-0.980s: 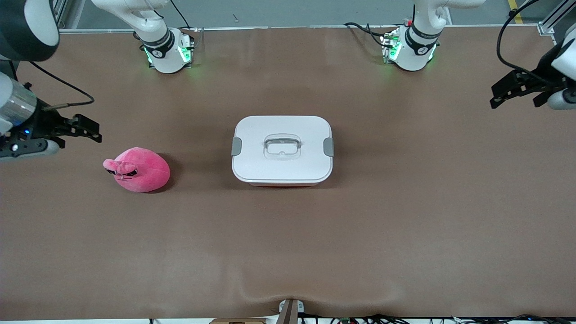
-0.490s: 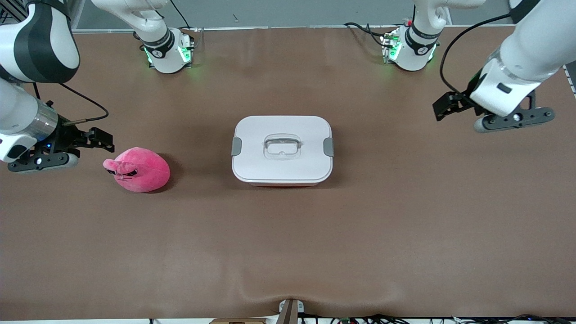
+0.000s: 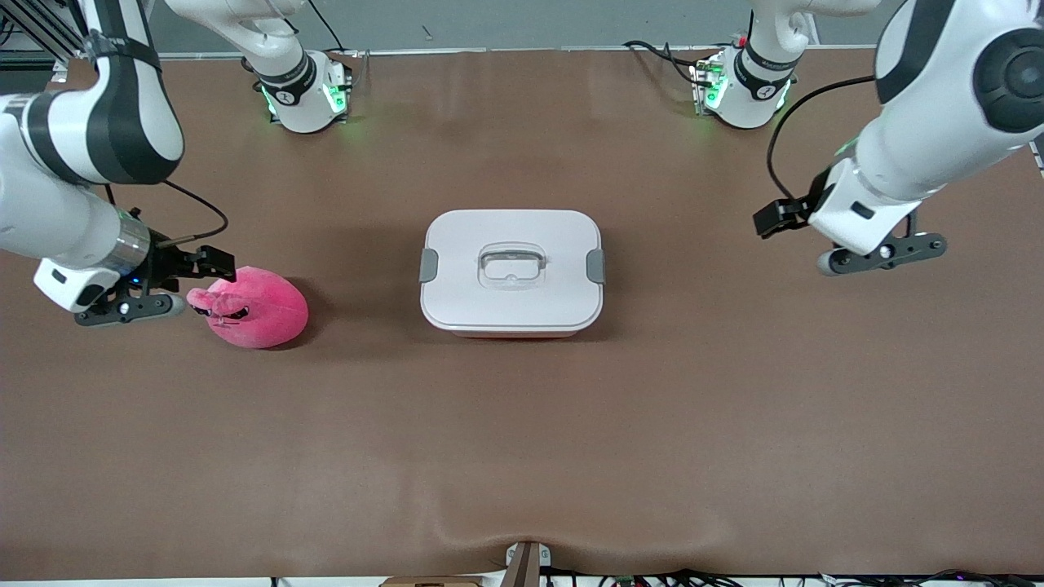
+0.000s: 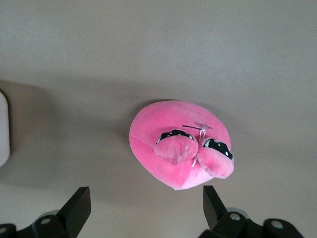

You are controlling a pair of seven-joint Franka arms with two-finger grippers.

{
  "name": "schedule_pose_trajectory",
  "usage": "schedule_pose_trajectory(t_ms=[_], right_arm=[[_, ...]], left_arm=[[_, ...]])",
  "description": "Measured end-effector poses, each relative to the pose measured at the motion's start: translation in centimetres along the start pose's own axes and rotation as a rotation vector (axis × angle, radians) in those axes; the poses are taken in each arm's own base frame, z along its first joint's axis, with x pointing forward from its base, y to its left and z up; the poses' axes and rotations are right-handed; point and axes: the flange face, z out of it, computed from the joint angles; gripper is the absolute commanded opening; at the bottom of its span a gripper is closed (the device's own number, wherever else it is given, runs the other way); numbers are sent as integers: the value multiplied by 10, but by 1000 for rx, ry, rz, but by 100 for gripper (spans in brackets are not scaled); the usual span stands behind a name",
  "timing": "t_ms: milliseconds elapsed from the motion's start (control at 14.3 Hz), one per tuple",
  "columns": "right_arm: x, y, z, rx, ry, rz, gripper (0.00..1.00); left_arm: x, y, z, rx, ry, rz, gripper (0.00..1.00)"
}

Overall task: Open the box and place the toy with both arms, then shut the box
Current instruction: 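Lower the right gripper onto the plush while the left gripper reaches the lid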

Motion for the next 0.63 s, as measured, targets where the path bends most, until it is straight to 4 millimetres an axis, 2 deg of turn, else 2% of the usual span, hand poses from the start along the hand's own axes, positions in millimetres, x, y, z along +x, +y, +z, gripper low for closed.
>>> schedule_pose_trajectory(t_ms=[280,420,630], right_arm=[[12,4,26,-1,-5,2,100],[20,9,40,-3,-2,-2,93],[25,14,57,-3,-16,-4,80]], left_arm=[[-27,65,16,11,12,-192,100],[-35,89,22,-22,29,-322,100],[-39,116,25,-117,11,-562,100]])
